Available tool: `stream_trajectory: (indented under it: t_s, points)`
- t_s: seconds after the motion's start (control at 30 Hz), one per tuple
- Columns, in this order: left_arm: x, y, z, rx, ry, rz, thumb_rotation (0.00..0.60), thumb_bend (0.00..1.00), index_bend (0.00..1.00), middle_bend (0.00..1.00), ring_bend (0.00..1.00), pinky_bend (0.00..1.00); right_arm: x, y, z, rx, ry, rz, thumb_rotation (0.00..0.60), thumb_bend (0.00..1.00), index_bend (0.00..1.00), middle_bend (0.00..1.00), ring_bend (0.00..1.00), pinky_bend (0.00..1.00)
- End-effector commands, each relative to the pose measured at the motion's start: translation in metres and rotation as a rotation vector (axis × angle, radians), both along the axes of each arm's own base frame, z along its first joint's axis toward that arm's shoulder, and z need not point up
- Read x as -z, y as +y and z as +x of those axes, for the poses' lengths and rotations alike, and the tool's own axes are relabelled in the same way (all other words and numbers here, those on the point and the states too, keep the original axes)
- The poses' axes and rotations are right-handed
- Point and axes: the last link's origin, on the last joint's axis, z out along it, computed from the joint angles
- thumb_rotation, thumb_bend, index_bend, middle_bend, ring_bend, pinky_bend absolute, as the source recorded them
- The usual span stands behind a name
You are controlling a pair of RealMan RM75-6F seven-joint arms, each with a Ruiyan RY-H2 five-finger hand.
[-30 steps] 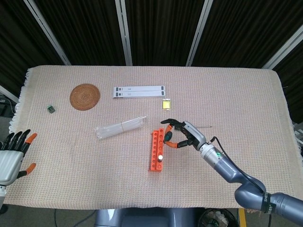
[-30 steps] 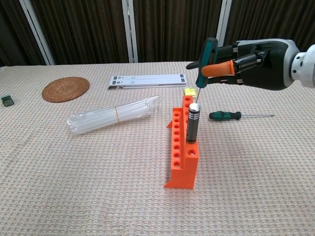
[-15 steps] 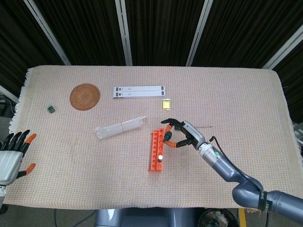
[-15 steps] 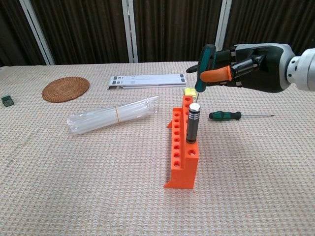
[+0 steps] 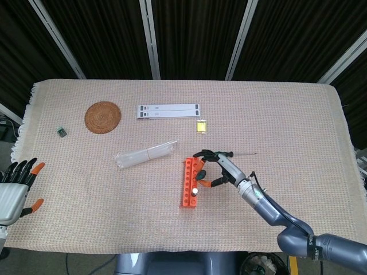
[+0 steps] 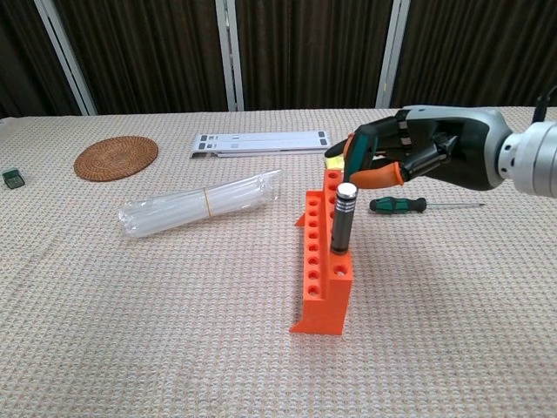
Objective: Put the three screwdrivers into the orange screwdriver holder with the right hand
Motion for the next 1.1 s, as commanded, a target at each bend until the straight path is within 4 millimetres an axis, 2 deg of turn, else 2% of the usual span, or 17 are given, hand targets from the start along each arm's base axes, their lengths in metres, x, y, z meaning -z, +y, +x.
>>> stream_trajectory:
  t_s: [0.03,0.3,0.77,0.93,1.1]
  points:
    - [0.000,0.000,0.000,0.000,0.000,0.001,0.600,0.23,0.09,0.00,0.00,0.00,0.003,0.000,0.001,-0.003,0.006,0.003,0.600,0.35,0.58,0.17,0.00,0.00]
    - [0.001,0.000,-0.002,-0.004,-0.001,0.001,0.600,0.23,0.09,0.00,0.00,0.00,0.006,-0.001,0.004,-0.005,0.016,0.005,0.600,0.24,0.52,0.15,0.00,0.00]
    - [0.002,0.001,-0.005,-0.011,-0.004,0.002,0.600,0.23,0.09,0.00,0.00,0.00,0.012,0.001,0.004,-0.001,0.030,0.023,0.600,0.22,0.46,0.13,0.00,0.00]
    - [0.001,0.001,-0.005,-0.010,-0.007,0.005,0.600,0.23,0.09,0.00,0.00,0.00,0.011,0.001,0.005,-0.008,0.033,0.020,0.600,0.22,0.37,0.11,0.00,0.00]
    - [0.001,0.002,-0.005,-0.005,-0.010,0.010,0.600,0.23,0.09,0.00,0.00,0.00,0.000,0.001,0.009,-0.036,0.043,0.007,0.600,0.22,0.20,0.06,0.00,0.00]
